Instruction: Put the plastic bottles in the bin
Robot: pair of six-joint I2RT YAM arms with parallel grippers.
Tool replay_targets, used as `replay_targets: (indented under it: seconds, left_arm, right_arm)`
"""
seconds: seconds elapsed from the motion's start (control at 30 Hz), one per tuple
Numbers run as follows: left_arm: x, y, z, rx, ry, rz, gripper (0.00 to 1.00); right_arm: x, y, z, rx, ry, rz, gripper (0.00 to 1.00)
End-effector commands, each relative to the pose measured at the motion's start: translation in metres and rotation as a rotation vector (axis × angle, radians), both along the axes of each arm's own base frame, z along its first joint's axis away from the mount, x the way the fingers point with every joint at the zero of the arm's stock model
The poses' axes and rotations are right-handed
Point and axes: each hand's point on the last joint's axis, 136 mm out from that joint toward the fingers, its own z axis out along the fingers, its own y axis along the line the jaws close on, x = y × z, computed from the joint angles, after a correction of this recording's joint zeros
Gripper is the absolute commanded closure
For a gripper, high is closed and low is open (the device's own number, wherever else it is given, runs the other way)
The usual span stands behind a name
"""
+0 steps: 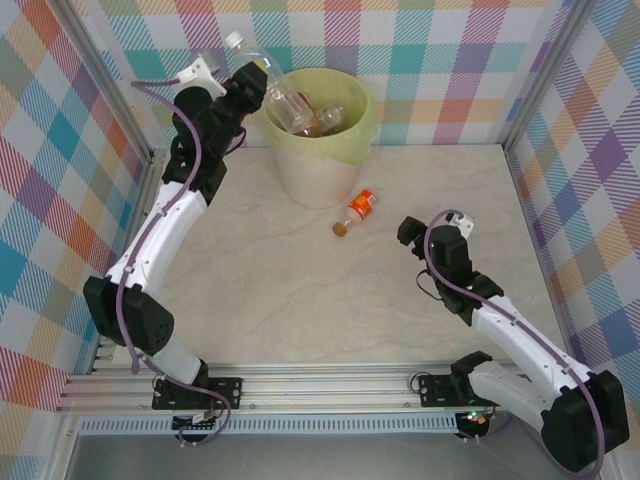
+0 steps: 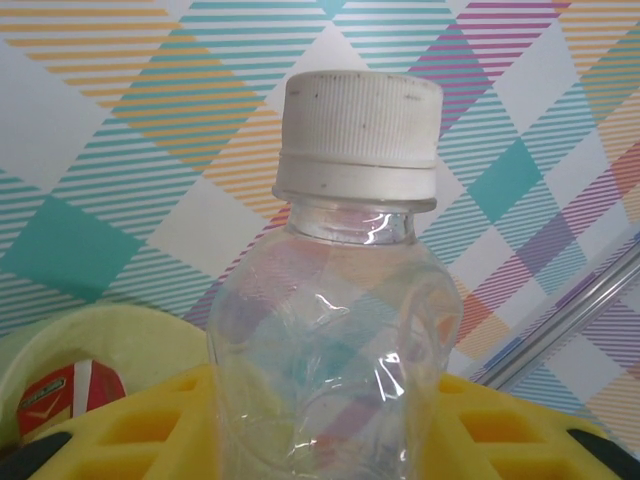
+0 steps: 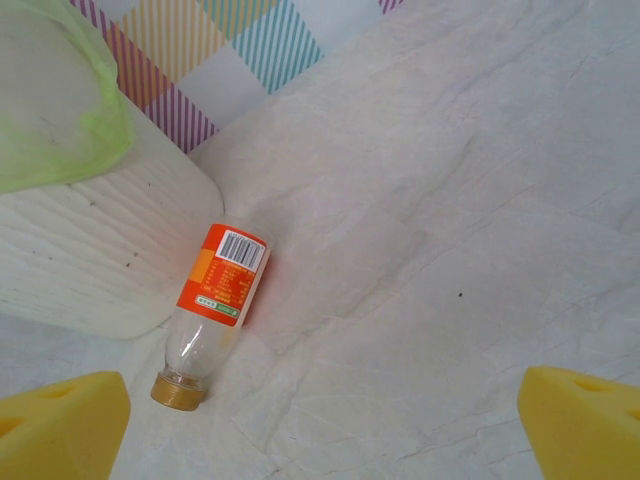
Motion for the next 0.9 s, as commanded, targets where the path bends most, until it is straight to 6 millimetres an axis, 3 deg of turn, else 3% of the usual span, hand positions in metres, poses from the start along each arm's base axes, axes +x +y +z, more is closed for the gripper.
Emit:
replay_targets:
  seconds: [0.0, 0.1, 0.23, 0.3, 0.4, 0.5, 0.53, 0.63, 0.87]
  left_arm:
    - [0.029, -0.001, -0.016, 0.091, 0.035, 0.076, 0.57]
    - [0.058, 0.006, -0.035, 0.149, 0.070, 0.170, 0.56]
    - [0.094, -0.001, -0.065, 0.219, 0.171, 0.192, 0.54]
    - [0.101, -0.010, -0.085, 0.259, 0.287, 0.154, 0.36]
    - [0.098, -0.014, -0.099, 0.312, 0.405, 0.134, 0.11]
    - [0.087, -0.014, -0.094, 0.340, 0.427, 0.112, 0.02]
    - [0.081, -0.014, -0.082, 0.335, 0.394, 0.097, 0.00]
    - [0.073, -0.014, -0.084, 0.369, 0.415, 0.075, 0.00]
    - [0.050, -0.011, -0.059, 0.372, 0.392, 0.059, 0.00]
  right_arm:
    - [-0.008, -0.011, -0.003, -0.020, 0.001, -0.036, 0.00]
    - [-0.012, -0.014, -0.004, -0.031, 0.004, -0.040, 0.00]
    - [-0.013, -0.016, -0.004, -0.044, 0.009, -0.038, 0.00]
    - [-0.014, -0.016, -0.002, -0.046, 0.006, -0.038, 0.00]
    - [-0.014, -0.018, -0.004, -0.058, 0.009, -0.041, 0.00]
    - [-0.011, -0.017, -0.006, -0.075, 0.017, -0.036, 0.00]
    - [-0.010, -0.016, -0.007, -0.081, 0.020, -0.035, 0.00]
    - [-0.005, -0.013, -0.010, -0.083, 0.026, -0.029, 0.00]
    - [0.008, 0.000, -0.018, -0.073, 0.059, 0.006, 0.00]
